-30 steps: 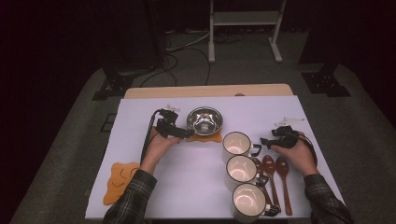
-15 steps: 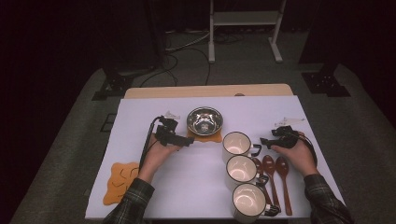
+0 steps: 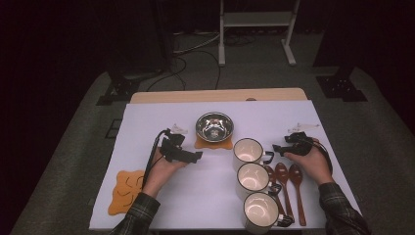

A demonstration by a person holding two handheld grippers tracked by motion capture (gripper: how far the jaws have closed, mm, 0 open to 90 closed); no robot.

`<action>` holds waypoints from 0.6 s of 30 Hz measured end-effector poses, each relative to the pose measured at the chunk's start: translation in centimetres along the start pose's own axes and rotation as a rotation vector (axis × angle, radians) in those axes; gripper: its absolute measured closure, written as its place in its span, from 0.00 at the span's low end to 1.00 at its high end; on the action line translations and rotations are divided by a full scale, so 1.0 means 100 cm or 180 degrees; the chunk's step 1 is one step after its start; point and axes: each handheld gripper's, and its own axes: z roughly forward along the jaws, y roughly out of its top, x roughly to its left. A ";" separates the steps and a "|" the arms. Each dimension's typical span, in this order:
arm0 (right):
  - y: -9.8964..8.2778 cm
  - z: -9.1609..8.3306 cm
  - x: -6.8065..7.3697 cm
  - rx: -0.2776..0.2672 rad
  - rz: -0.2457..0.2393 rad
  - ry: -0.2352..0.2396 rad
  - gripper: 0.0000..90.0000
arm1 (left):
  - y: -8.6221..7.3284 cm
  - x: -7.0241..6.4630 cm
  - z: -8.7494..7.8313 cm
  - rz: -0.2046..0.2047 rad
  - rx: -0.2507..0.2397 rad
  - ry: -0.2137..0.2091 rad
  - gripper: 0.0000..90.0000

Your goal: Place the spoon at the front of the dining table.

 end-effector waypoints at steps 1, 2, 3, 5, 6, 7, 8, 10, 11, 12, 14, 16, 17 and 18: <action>0.000 0.000 0.000 0.0000 0.0001 0.0000 0.34 | -0.001 -0.001 -0.001 0.0007 -0.0009 -0.0016 0.02; 0.000 0.000 0.000 0.0001 0.0004 0.0001 0.34 | -0.003 -0.003 -0.003 0.0026 -0.0013 -0.0011 0.02; 0.000 0.000 0.000 0.0001 0.0003 0.0001 0.34 | -0.004 -0.004 -0.004 0.0035 -0.0022 -0.0008 0.02; 0.000 0.000 0.000 0.0001 0.0003 0.0001 0.34 | -0.007 -0.006 -0.006 0.0046 -0.0034 -0.0031 0.02; 0.000 0.000 0.000 0.0001 0.0004 0.0002 0.34 | -0.008 -0.008 -0.008 0.0072 -0.0020 -0.0020 0.02; 0.000 0.000 0.000 0.0001 0.0005 0.0002 0.34 | -0.009 -0.010 -0.009 0.0088 -0.0032 -0.0019 0.02; 0.000 0.000 0.000 0.0001 0.0004 0.0002 0.34 | -0.010 -0.011 -0.010 0.0091 -0.0039 -0.0029 0.02; 0.000 0.000 0.000 0.0001 0.0004 0.0002 0.34 | -0.013 -0.016 -0.012 0.0125 -0.0055 -0.0039 0.02; 0.000 0.000 0.000 0.0001 0.0004 0.0002 0.34 | -0.014 -0.017 -0.012 0.0137 -0.0055 -0.0044 0.02; 0.000 0.000 0.000 0.0001 0.0005 0.0002 0.34 | -0.015 -0.019 -0.013 0.0161 -0.0055 -0.0050 0.02; 0.000 0.000 0.000 0.0001 0.0005 0.0003 0.34 | -0.018 -0.022 -0.014 0.0191 -0.0056 -0.0072 0.02; 0.000 0.000 0.000 0.0001 0.0008 0.0004 0.34 | -0.021 -0.025 -0.015 0.0223 -0.0044 -0.0069 0.02; 0.000 0.000 0.000 0.0002 0.0007 0.0003 0.34 | -0.023 -0.027 -0.015 0.0235 -0.0054 -0.0072 0.02; 0.000 0.000 0.000 0.0001 0.0007 0.0003 0.34 | -0.025 -0.028 -0.016 0.0246 -0.0056 -0.0081 0.02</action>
